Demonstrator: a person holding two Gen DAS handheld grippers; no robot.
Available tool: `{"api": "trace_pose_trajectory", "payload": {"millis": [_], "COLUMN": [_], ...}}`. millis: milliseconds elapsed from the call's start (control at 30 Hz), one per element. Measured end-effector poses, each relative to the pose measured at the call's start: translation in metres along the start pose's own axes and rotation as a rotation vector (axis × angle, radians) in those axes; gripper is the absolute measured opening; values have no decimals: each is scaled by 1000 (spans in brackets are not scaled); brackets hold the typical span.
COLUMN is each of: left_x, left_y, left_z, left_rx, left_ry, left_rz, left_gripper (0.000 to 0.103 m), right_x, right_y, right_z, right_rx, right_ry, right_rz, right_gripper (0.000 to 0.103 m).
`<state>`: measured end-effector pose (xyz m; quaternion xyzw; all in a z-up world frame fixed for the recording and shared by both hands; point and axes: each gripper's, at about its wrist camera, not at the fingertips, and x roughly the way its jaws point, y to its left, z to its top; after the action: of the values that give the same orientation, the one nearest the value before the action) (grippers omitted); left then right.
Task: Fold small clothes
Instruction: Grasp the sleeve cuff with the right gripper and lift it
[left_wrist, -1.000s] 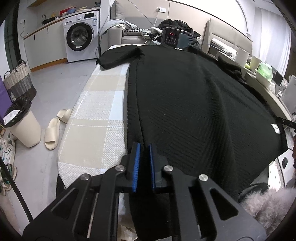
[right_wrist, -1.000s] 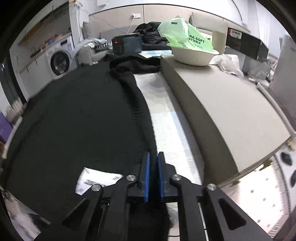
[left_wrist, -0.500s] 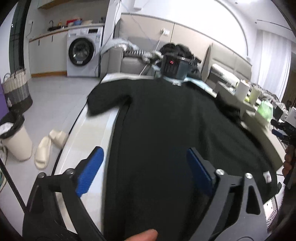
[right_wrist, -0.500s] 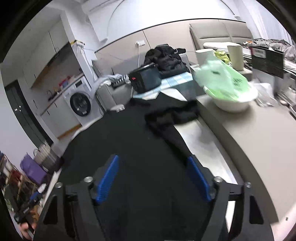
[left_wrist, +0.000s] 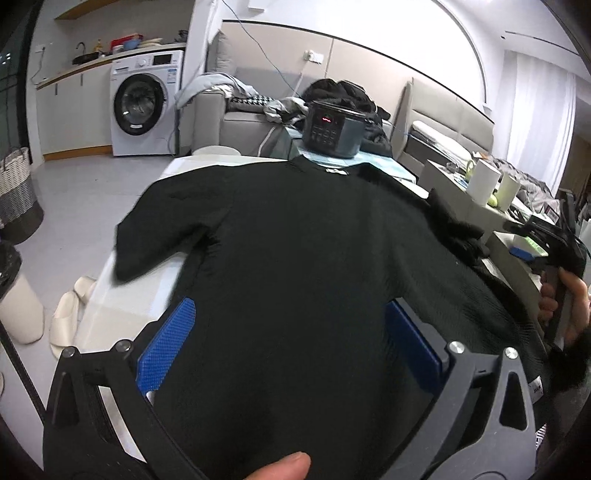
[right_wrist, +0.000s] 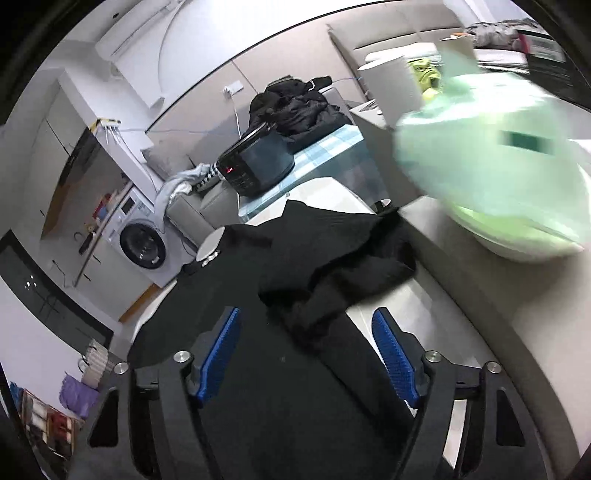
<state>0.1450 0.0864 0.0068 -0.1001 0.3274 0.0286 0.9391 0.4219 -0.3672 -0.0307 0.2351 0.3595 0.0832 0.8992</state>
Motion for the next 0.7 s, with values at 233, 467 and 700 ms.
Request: {"api": "trace_pose_trajectory", "payload": {"millis": [233,467,700], "left_x": [49,84,96], "left_y": [-25,-32,-25], "left_z": [18,20,14], "left_rx": [24,29,30], "left_ry": [11,46,43], "left_rz": [-49,-60,-66], "left_gripper": [102,102,102], "right_x": [60,54,16], "right_y": [11,22,38], "right_z": [18,22,54], "right_rx": [-49,-244,-291], "right_ry": [66,32,-84], "right_rz": [-64,-209,-119], "right_gripper": [32,4,4]}}
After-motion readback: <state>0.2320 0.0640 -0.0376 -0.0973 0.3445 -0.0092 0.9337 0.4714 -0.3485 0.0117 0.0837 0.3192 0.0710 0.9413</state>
